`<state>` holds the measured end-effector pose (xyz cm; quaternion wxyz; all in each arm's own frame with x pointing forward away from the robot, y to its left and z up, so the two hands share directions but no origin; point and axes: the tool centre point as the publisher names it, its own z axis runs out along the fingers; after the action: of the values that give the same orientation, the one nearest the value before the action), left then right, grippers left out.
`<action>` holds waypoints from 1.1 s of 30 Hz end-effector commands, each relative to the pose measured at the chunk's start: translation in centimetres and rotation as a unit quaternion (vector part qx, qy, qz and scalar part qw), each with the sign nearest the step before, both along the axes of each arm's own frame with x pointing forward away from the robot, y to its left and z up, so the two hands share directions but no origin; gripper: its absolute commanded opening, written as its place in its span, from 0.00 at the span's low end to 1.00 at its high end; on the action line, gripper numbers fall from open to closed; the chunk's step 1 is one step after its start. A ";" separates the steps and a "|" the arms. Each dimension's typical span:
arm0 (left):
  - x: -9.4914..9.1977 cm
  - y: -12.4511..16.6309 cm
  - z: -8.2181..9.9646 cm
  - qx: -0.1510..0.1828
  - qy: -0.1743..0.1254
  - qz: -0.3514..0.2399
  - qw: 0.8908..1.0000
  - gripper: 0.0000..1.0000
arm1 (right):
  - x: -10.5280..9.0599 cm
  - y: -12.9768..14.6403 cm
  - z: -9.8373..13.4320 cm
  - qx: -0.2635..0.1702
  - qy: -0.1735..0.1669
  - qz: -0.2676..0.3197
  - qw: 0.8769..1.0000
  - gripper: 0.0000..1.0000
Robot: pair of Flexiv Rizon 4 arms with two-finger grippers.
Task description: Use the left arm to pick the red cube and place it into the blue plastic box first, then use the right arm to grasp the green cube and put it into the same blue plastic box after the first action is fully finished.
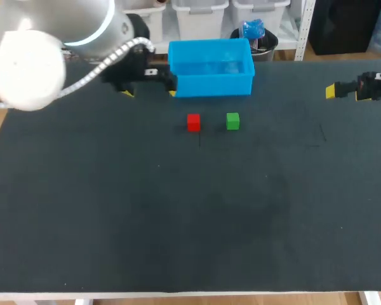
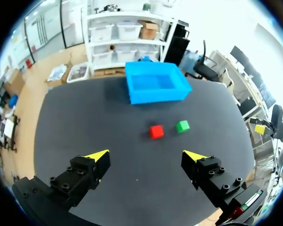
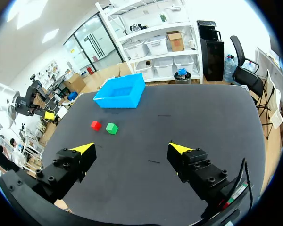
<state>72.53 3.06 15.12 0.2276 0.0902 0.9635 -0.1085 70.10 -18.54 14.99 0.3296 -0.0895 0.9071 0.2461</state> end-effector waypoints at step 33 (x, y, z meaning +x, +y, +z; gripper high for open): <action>2.8 -6.1 -4.8 0.026 0.009 0.062 0.998 1.00 | 0.0 0.0 0.0 0.000 0.000 0.001 1.000 1.00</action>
<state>74.32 -2.40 10.92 0.2277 0.0371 0.9703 -0.0731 70.10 -18.54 14.99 0.3296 -0.0895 0.9071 0.2461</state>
